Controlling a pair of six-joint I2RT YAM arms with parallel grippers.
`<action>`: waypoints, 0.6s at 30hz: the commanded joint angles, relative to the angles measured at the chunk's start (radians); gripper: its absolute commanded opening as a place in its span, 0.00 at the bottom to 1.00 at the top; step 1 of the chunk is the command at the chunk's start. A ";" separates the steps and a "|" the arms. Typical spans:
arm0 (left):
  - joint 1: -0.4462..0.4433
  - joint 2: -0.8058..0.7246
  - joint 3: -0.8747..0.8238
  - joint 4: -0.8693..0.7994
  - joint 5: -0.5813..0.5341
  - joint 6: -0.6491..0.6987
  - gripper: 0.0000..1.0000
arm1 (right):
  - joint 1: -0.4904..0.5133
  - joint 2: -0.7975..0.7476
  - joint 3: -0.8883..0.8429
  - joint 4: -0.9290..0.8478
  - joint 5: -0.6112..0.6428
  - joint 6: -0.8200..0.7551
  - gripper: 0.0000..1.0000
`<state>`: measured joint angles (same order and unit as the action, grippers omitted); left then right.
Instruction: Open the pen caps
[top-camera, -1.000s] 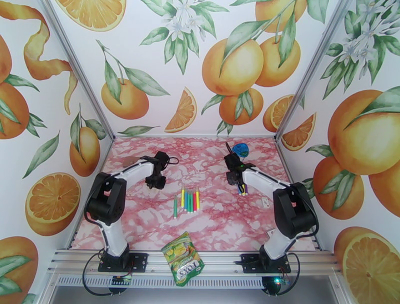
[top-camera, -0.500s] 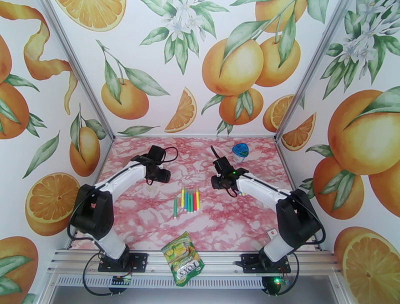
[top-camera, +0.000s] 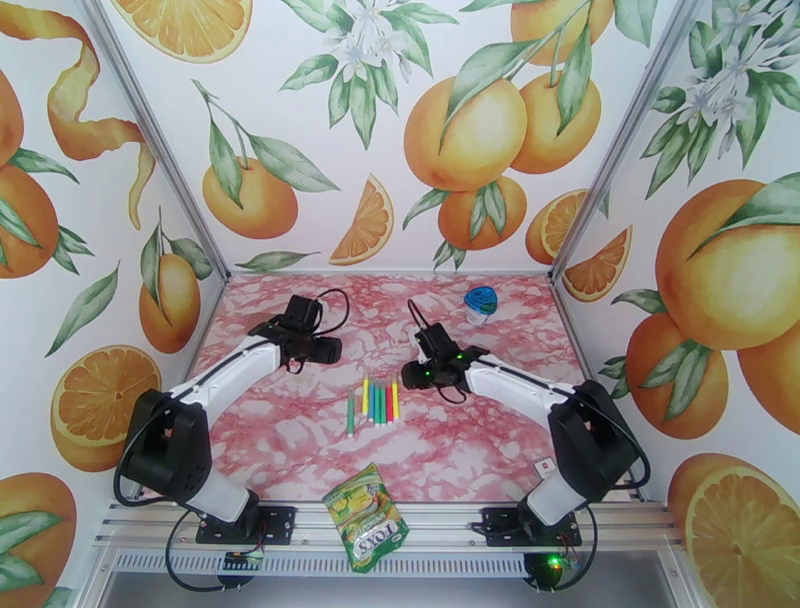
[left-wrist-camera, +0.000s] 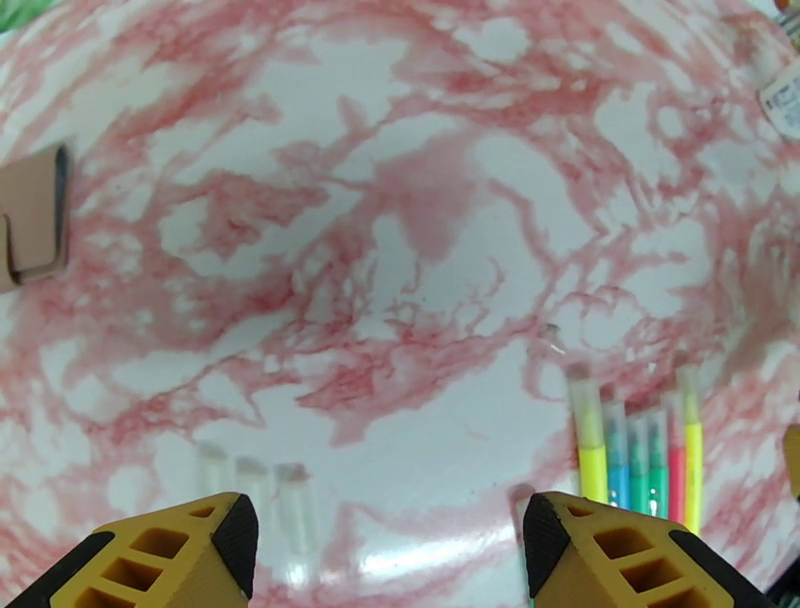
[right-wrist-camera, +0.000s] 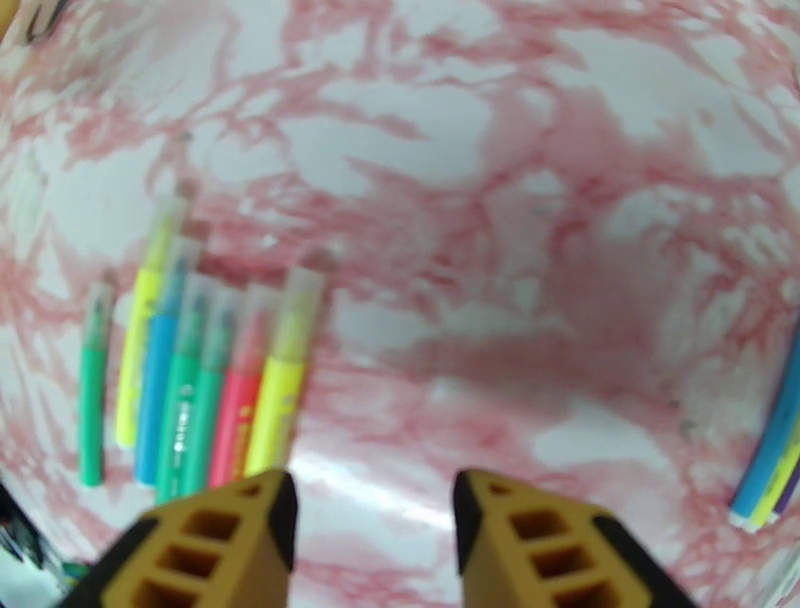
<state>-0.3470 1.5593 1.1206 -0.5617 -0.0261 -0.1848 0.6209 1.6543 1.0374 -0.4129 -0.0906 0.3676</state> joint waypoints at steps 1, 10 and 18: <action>0.006 -0.049 -0.018 0.066 0.003 -0.016 0.74 | 0.025 0.044 0.007 0.030 -0.042 0.026 0.48; 0.014 -0.087 -0.046 0.095 -0.024 -0.008 0.74 | 0.055 0.113 0.041 0.028 -0.072 0.028 0.48; 0.018 -0.101 -0.054 0.095 -0.019 -0.005 0.74 | 0.071 0.153 0.052 0.037 -0.091 0.031 0.48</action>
<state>-0.3340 1.4925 1.0821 -0.4942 -0.0452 -0.1841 0.6834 1.7821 1.0683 -0.3996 -0.1558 0.3870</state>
